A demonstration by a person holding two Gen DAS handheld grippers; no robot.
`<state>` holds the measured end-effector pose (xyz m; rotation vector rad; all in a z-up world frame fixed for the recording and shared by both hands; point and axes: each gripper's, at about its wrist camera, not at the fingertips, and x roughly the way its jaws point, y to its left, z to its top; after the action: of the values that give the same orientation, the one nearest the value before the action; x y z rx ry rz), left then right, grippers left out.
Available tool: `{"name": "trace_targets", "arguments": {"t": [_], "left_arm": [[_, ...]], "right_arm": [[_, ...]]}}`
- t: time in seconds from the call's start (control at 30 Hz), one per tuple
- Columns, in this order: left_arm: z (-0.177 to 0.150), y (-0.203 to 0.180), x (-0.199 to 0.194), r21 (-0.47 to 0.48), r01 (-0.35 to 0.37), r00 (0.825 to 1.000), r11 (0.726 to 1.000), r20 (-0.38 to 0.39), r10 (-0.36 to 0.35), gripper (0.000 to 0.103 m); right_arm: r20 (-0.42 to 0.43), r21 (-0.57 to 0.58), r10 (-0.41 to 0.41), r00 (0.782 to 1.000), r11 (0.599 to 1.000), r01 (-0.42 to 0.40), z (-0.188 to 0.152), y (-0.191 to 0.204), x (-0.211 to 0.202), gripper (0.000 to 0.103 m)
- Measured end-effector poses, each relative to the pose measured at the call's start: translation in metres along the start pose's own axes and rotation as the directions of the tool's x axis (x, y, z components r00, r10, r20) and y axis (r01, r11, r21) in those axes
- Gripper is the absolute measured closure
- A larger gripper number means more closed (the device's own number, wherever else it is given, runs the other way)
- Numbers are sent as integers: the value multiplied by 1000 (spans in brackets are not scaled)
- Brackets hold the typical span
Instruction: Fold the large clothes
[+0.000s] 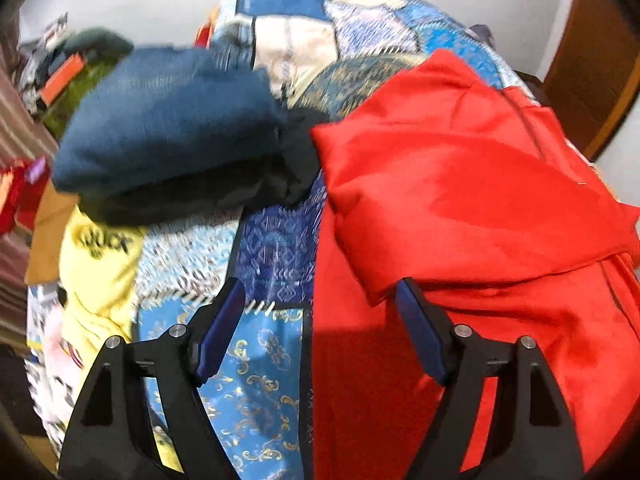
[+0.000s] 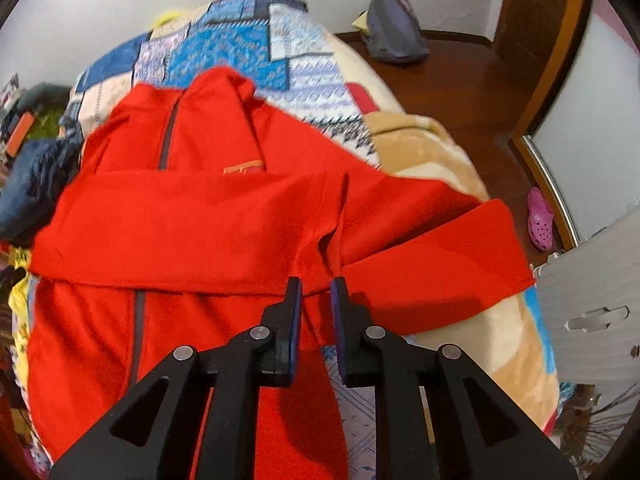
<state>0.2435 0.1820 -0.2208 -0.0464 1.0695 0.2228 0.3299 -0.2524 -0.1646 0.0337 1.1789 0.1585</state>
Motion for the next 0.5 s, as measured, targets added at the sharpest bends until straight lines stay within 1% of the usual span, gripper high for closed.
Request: {"name": "trace_targets", "arguments": {"t": [0.03, 0.07, 0.1, 0.13, 0.2, 0.3, 0.37, 0.47, 0.5], "left_arm": [[3, -2, -8, 7, 4, 1000, 1000, 18, -4, 26], [7, -5, -14, 11, 9, 999, 1000, 33, -9, 26], [11, -7, -21, 12, 16, 999, 1000, 47, -17, 26], [16, -10, -28, 12, 31, 997, 999, 65, -32, 24], [25, -16, -37, 11, 52, 994, 999, 95, -52, 20], [40, -30, -44, 15, 78, 988, 997, 133, -79, 16], [48, -40, -43, 17, 92, 986, 996, 139, -93, 15], [61, -59, -34, 17, 132, 983, 991, 124, -133, 15], [64, -64, -31, 17, 145, 982, 989, 117, -146, 15]], "right_arm": [[12, 15, 0, 1000, 1000, 0, 2, -3, -4, 77], [25, 30, -1, 1000, 1000, 0, 4, -5, -6, 72], [46, 55, -4, 999, 998, 2, 6, -11, -11, 62], [72, 84, -12, 997, 996, 6, 7, -17, -16, 56], [110, 139, -29, 994, 990, 13, 9, -29, -25, 53], [116, 212, -27, 993, 977, 2, 11, -51, -28, 53], [109, 278, -30, 994, 960, -1, 9, -70, -25, 53], [89, 358, -24, 996, 934, -9, 4, -93, -17, 53], [73, 397, -20, 997, 918, -10, 1, -105, -10, 53]]}}
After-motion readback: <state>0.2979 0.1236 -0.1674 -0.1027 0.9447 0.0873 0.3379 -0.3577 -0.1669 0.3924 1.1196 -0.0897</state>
